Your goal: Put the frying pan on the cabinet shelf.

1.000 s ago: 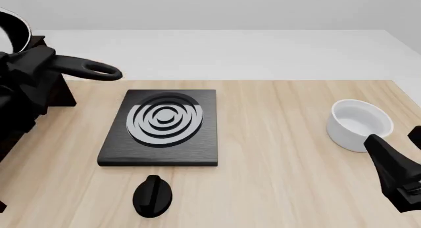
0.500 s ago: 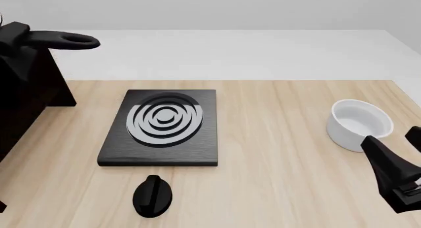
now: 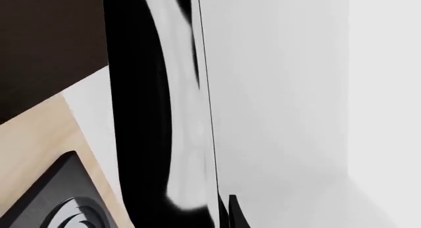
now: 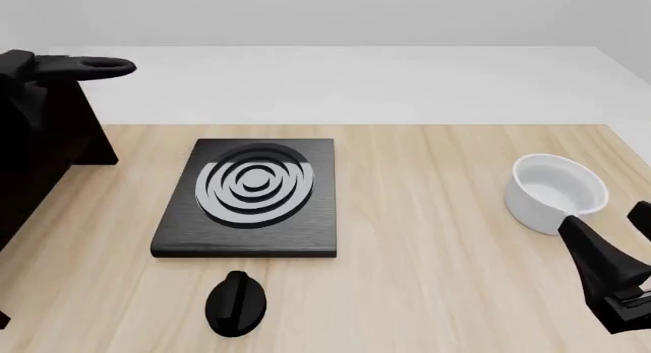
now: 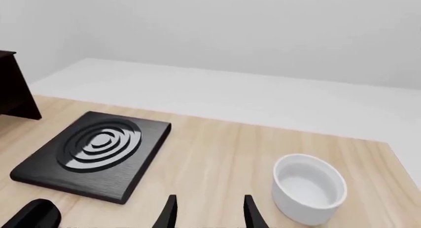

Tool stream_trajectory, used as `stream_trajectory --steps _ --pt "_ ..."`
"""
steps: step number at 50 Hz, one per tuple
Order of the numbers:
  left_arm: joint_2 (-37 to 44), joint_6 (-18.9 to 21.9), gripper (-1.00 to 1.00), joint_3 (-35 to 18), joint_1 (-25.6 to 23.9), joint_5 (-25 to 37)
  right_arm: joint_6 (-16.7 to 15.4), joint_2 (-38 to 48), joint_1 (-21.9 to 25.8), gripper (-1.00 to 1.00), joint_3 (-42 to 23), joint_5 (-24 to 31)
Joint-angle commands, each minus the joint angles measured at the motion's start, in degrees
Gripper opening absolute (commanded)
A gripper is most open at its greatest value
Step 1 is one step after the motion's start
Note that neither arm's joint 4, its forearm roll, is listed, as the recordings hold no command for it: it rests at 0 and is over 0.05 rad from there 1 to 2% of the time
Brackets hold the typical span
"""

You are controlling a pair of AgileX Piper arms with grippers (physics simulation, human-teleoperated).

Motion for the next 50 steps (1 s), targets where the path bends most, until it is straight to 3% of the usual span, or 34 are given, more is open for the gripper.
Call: stream_trajectory --steps 1,13,15,24,50 --pt "5.0 -2.4 -1.0 -1.1 3.4 -6.2 -0.2 -0.2 -0.7 1.0 0.5 0.5" --pt "10.8 -1.7 -1.0 -7.9 6.3 -4.5 -1.7 0.6 -0.8 1.0 0.6 0.6" --pt "12.4 -4.4 -1.0 -6.8 7.2 -7.3 -2.0 0.8 -0.8 1.0 0.7 0.4" --pt "11.1 -1.7 -1.0 -4.9 7.2 -7.5 -2.6 1.1 -0.8 1.0 1.0 0.0" --pt "12.4 -0.5 -1.0 0.0 9.0 -10.6 -4.5 2.5 -0.9 1.0 1.4 -0.6"
